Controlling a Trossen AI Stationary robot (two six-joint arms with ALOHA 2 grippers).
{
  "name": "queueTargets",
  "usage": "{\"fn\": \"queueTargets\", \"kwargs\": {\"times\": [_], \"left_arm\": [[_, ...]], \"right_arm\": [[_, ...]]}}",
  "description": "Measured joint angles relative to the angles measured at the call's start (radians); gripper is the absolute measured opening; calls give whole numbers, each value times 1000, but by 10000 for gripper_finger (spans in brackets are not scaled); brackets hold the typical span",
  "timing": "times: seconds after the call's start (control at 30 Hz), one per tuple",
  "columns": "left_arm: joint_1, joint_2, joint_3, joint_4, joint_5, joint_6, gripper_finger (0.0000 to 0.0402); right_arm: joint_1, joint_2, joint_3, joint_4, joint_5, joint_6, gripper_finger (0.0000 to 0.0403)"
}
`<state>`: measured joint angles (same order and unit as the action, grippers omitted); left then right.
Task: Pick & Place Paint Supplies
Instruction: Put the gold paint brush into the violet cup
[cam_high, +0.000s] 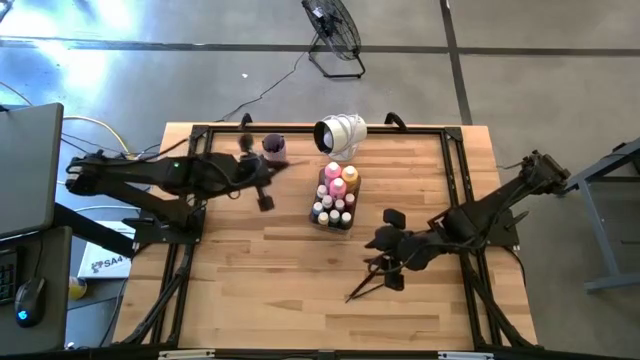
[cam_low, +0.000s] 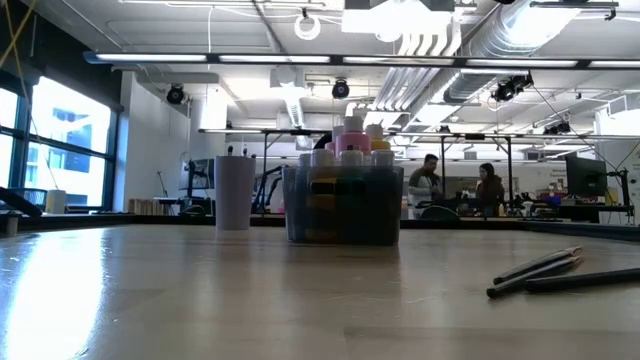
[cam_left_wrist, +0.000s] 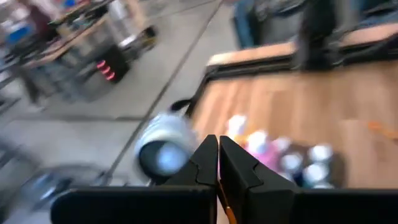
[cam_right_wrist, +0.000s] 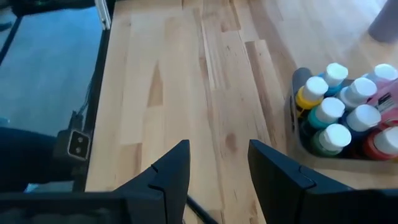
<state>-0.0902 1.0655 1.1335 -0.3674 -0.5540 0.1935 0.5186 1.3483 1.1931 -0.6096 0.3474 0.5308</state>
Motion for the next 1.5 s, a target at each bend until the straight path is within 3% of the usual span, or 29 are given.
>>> {"fn": "queueTargets", "kwargs": {"times": [0.13,0.37,0.47,0.67,0.87,1.13,1.37,1.5], "left_arm": [[31,-43,-1,-109,-105,-57,1],[210,-45,-3,-262,-108,-148,1],[308,-32,-2,-268,-34,-149,1],[535,13,-2,-260,243,-147,1],[682,85,-2,-260,368,-148,0],[746,196,-2,-245,460,-146,0],[745,274,-2,-187,460,-120,2],[745,287,-2,-172,459,-97,22]], "right_arm": [[0,0,0,-2,-7,0,153],[-1,0,0,17,-8,20,153],[-1,0,0,16,-8,47,153],[-1,0,0,15,-8,49,153],[-1,0,0,13,-8,47,153],[-1,1,0,-11,-7,42,153],[-1,1,0,-16,-7,47,153],[-1,1,0,-16,-10,48,153]]}}
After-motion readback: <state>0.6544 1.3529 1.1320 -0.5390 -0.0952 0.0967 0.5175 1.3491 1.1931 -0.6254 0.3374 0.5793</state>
